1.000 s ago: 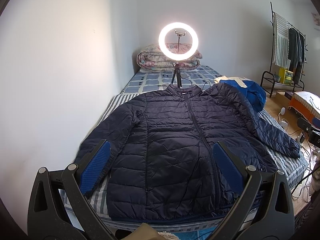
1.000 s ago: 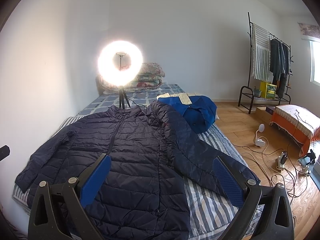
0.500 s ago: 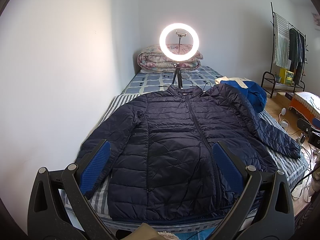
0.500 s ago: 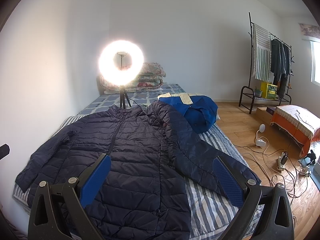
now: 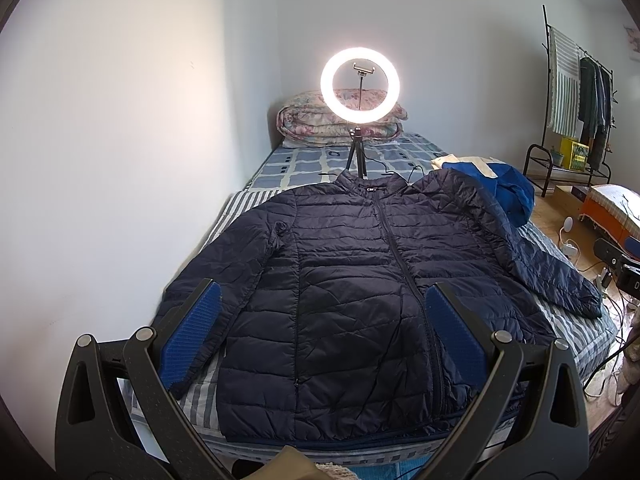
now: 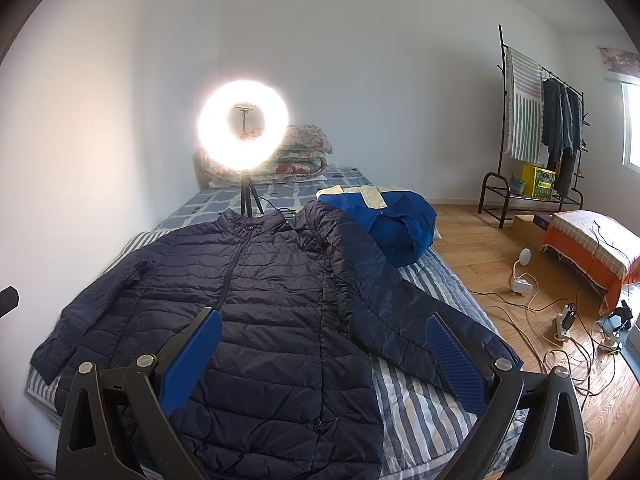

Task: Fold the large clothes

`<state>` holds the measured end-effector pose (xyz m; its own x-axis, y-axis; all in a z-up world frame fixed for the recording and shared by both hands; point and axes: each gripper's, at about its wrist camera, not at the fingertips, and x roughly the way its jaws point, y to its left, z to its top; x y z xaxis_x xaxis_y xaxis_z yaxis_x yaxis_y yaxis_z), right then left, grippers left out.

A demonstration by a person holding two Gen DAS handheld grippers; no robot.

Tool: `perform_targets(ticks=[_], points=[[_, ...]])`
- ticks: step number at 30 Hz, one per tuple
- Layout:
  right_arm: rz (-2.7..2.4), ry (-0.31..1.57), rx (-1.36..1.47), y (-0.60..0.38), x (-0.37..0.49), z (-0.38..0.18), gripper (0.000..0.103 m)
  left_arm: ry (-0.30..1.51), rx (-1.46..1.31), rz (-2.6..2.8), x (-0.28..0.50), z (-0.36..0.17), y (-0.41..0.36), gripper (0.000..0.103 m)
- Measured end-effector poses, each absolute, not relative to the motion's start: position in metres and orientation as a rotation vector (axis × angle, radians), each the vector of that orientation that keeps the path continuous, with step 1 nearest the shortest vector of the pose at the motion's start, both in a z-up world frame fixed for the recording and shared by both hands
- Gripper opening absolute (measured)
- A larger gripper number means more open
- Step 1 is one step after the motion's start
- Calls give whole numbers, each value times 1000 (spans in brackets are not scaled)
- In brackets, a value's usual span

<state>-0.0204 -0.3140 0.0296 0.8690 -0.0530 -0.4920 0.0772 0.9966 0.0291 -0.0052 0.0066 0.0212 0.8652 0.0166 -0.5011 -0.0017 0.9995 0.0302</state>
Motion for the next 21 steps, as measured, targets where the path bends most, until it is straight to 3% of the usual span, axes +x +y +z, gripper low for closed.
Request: perform_targets(ticks=[21], points=[[-64,513,50,-309,-18,27,103,527,26,19,-5,17,12,103]])
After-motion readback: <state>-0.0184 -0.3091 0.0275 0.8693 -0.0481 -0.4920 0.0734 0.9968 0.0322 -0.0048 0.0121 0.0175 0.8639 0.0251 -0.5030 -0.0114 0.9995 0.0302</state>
